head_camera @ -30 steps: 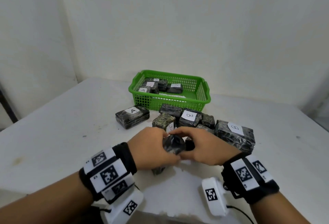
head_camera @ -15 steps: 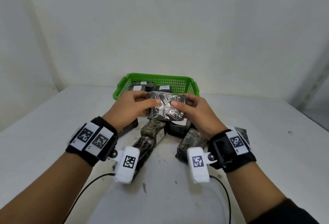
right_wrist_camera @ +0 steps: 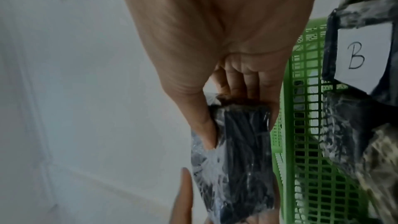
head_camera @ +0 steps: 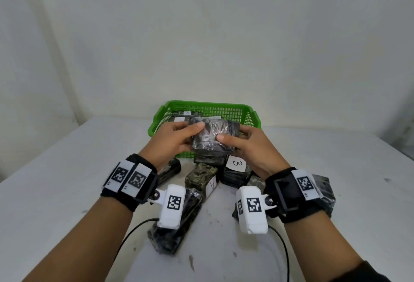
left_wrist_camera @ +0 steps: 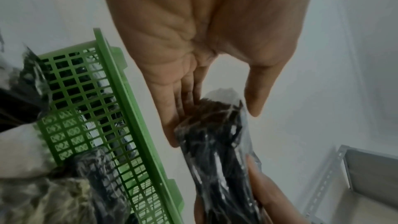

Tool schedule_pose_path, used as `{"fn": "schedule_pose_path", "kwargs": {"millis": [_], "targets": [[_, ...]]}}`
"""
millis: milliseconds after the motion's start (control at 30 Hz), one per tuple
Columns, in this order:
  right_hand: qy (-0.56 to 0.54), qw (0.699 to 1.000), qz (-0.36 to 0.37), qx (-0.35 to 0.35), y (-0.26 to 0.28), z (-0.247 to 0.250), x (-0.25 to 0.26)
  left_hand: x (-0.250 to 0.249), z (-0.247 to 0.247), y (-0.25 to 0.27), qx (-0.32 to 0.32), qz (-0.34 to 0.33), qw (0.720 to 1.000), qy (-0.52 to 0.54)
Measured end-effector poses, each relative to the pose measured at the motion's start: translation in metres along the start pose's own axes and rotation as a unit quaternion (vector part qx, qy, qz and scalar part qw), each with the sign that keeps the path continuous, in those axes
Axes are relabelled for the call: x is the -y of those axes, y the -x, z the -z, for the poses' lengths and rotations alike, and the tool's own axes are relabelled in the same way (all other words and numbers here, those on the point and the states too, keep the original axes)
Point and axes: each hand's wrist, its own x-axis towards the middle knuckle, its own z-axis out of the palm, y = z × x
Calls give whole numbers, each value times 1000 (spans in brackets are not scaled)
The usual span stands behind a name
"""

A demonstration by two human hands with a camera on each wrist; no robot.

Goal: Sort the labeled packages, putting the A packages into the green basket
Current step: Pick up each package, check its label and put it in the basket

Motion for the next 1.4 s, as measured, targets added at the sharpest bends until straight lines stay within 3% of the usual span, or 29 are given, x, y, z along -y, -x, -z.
{"fn": "schedule_pose_path", "kwargs": {"millis": [200,333,467,567,833,1000,1267,1400], "targets": [[-3,1000,8,-6,-1,-9,-11,14,2,1,0,-25,998,-65],[19,999,35,-35,1,-8,-10,16,-3,6,19,-19,999,-22],[25,999,32,0,5,-9,-10,19,0,4,-28,-30,999,18],[29,999,34,18,8,-4,-9,21,2,6,4,-23,998,57],[60,996,64,-9,16,-1,-6,25,3,12,68,-43,996,-26],[65,994,82,-18,20,-4,-7,26,4,13,25,-76,996,-42],[-14,999,-30,42,20,-5,-8,23,8,19,22,-154,986,-65],[-50,999,9,1,18,-4,-12,24,5,22,63,-119,990,-41]]}}
